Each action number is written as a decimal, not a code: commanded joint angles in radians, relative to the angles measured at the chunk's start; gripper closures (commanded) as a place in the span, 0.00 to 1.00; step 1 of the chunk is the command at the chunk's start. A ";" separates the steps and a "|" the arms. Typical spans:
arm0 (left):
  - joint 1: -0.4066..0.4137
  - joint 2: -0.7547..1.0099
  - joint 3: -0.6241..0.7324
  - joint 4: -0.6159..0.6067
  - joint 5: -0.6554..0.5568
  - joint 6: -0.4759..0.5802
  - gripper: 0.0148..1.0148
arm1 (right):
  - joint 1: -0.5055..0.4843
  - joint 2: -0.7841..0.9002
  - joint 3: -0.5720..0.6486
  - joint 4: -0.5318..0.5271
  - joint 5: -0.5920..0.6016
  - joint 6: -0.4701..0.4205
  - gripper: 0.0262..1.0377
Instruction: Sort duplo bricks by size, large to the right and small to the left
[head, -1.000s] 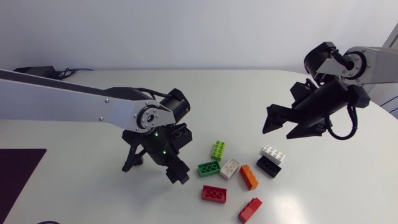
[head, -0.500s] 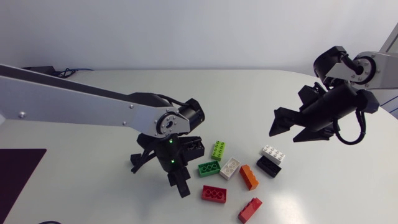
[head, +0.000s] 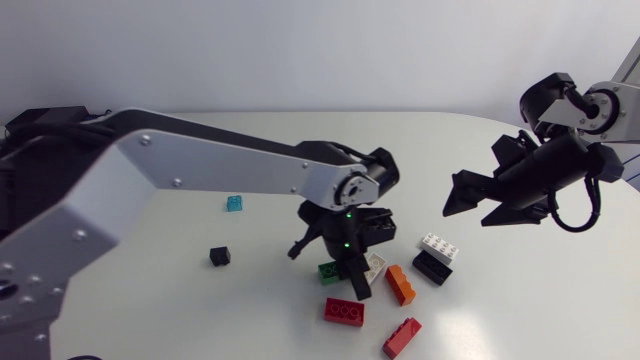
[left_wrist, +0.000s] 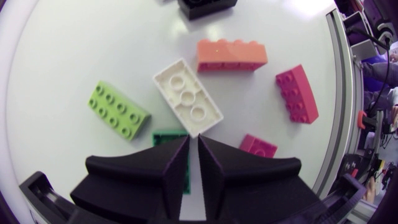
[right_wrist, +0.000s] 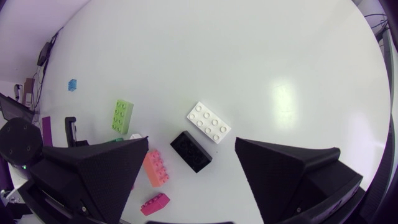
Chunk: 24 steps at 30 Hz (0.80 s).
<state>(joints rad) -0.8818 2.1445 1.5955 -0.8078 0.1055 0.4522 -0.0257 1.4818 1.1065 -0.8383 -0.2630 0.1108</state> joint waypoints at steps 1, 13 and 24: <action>-0.025 0.068 0.092 -0.034 0.011 0.009 0.89 | -0.013 -0.012 -0.030 -0.010 -0.010 -0.020 0.03; 0.098 -0.233 -0.100 -0.071 0.040 -0.003 0.86 | 0.178 -0.020 -0.019 -0.018 -0.015 0.018 0.03; 0.305 -0.624 -0.467 0.029 0.039 -0.041 0.05 | 0.566 0.095 -0.068 0.071 0.079 0.136 0.03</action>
<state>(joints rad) -0.6197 1.5753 1.1965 -0.7914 0.1356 0.4282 0.4927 1.5238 1.0618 -0.7792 -0.2024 0.1989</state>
